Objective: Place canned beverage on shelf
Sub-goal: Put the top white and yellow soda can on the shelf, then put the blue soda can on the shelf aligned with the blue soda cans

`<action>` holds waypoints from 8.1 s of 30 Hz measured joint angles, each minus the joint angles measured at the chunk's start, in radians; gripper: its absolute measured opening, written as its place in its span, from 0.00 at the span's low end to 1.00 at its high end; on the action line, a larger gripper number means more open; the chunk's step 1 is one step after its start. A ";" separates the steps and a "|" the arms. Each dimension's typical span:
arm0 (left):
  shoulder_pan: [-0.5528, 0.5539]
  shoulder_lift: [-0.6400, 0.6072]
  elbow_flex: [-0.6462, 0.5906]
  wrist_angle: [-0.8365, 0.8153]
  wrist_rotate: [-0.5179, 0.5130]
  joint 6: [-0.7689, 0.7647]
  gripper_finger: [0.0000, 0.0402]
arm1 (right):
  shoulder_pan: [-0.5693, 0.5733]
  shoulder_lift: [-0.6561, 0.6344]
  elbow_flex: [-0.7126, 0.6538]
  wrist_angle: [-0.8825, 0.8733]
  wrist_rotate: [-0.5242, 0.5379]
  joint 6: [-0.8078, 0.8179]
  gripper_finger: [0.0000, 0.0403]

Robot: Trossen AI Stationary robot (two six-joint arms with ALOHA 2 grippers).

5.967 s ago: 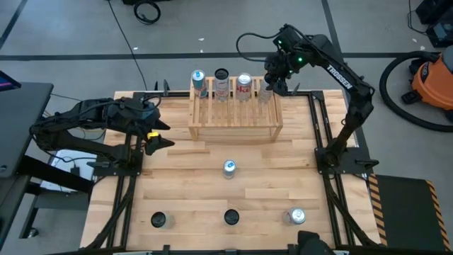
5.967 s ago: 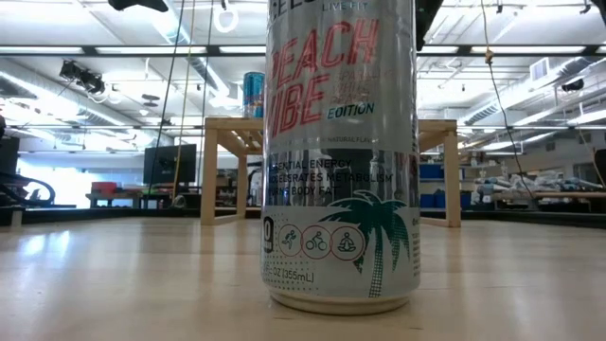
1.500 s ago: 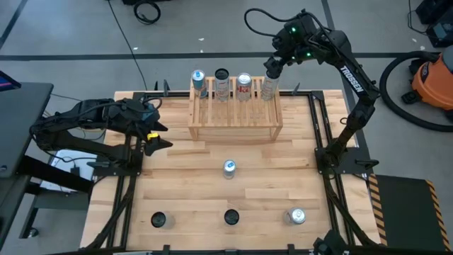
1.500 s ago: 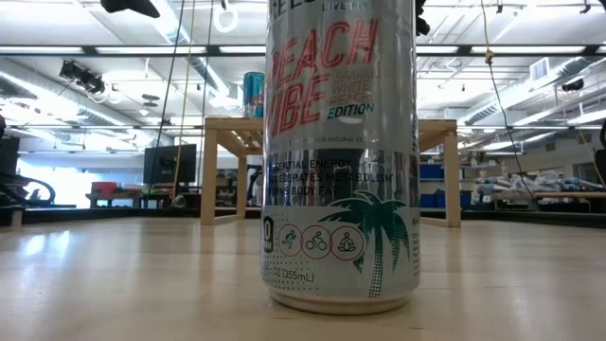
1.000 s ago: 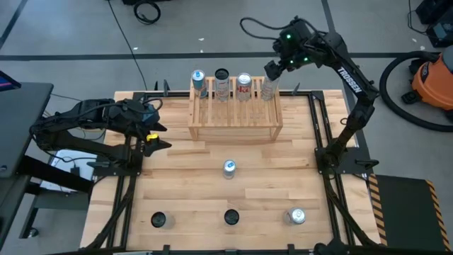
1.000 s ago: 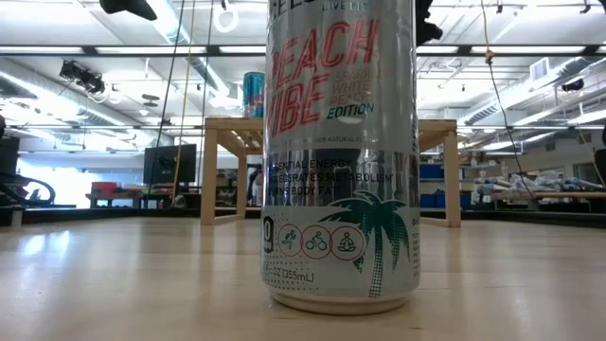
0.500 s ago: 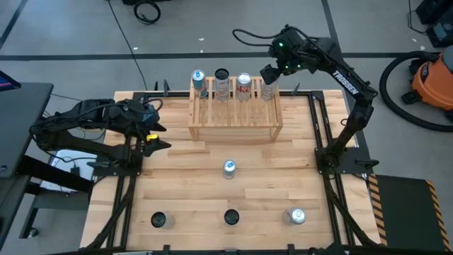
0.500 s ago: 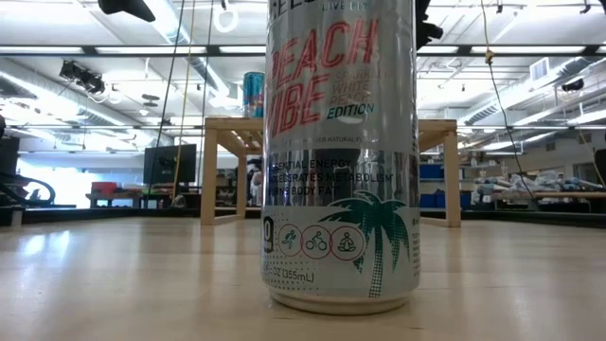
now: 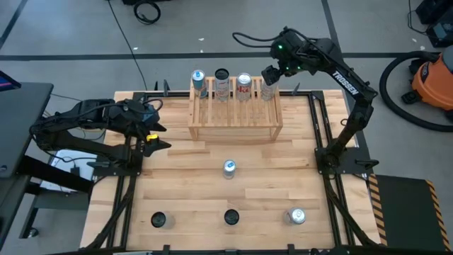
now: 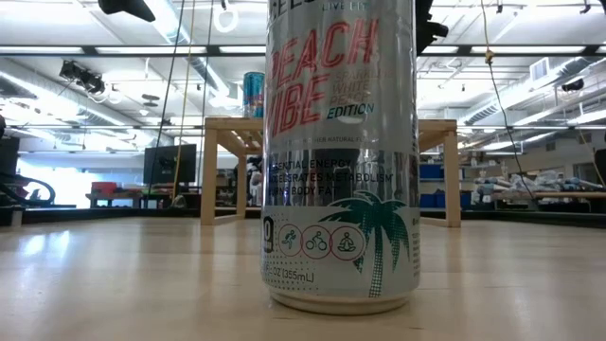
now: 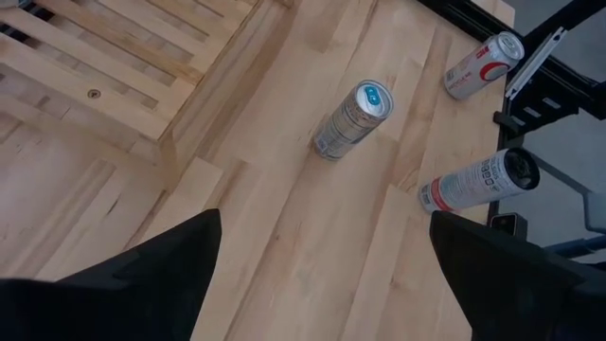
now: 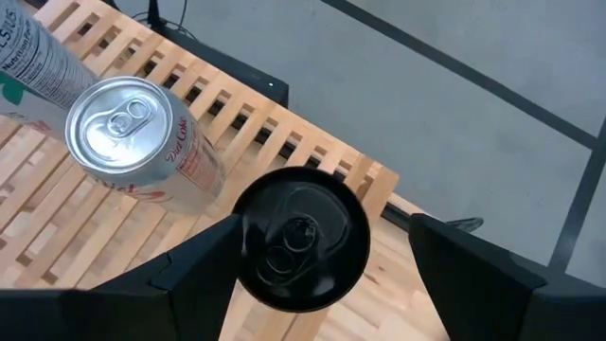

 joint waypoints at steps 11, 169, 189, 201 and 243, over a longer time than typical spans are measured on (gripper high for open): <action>0.000 0.000 0.000 -0.017 0.000 0.000 0.95 | 0.000 0.000 0.000 0.011 -0.047 0.019 0.77; 0.000 0.000 0.000 0.112 0.000 0.303 0.95 | 0.441 -0.176 -0.045 0.089 -0.280 -0.214 0.89; 0.000 0.000 0.000 0.017 0.000 0.394 0.95 | 0.792 0.132 -0.046 0.115 0.129 0.033 0.89; 0.000 0.000 0.000 -0.018 0.000 0.442 0.95 | 0.940 0.343 -0.046 0.116 0.320 0.350 0.89; 0.000 0.000 0.000 -0.139 0.000 0.470 0.95 | 0.996 0.425 -0.197 0.209 0.357 0.362 0.89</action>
